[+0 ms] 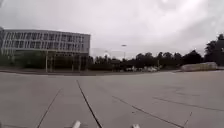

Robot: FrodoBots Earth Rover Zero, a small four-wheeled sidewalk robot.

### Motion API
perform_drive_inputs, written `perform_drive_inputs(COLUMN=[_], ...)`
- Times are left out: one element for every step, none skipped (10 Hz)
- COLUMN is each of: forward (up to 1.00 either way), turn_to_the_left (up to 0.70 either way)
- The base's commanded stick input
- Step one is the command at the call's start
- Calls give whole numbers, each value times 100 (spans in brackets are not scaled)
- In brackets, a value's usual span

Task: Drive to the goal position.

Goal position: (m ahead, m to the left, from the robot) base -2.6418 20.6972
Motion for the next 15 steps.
perform_drive_inputs(forward=[70, 70, 70, 70, 70, 70, 70, 70, 70, 70, 70, 70, 70, 70, 70], turn_to_the_left=[35, 35, 35, 35, 35, 35, 35, 35, 35, 35, 35, 35, 35, 35, 35])
